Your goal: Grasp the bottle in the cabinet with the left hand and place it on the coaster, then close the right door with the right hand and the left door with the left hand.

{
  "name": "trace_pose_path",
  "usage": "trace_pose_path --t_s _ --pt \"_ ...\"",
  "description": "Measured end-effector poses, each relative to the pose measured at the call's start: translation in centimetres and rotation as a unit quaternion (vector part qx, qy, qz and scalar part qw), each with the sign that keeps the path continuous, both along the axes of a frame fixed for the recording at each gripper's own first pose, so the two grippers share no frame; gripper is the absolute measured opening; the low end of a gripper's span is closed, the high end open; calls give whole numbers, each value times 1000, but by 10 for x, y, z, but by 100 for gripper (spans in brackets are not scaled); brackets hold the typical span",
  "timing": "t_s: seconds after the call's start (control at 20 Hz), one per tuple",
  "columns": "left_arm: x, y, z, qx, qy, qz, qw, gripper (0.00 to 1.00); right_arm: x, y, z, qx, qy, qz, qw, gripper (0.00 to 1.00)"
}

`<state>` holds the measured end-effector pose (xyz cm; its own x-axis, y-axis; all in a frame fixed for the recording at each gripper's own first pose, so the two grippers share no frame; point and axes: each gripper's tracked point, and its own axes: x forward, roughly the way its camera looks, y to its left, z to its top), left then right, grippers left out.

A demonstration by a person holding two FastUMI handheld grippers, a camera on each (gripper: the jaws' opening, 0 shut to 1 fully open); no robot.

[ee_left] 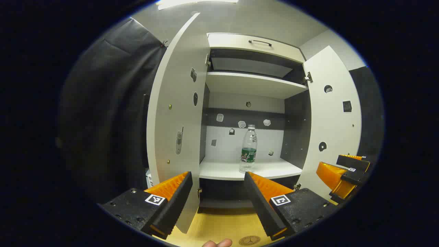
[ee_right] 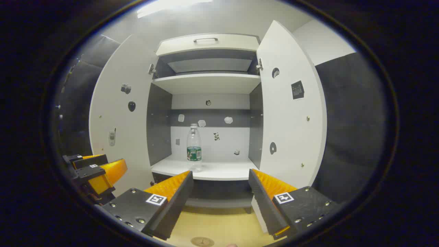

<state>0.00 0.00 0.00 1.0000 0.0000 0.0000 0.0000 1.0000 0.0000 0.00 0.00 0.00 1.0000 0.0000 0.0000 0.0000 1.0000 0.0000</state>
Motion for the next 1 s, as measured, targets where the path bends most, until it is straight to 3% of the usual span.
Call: trace_pose_path --t_s 0.1,0.15,0.8,0.85,1.0 --pt "0 1 1 4 0 1 1000 93 1 0 -1 -2 1 -1 1000 97" --pt "0 2 2 5 0 2 1000 96 2 0 -1 -1 2 -2 1000 97" --pt "0 10 4 21 -4 16 1000 96 9 -2 -7 2 11 0 1000 97" --pt "-1 9 4 22 -3 16 1000 92 8 -3 -8 1 11 0 1000 97" --pt "1 8 1 25 0 14 1000 96 9 -2 -9 1 14 1 1000 97"
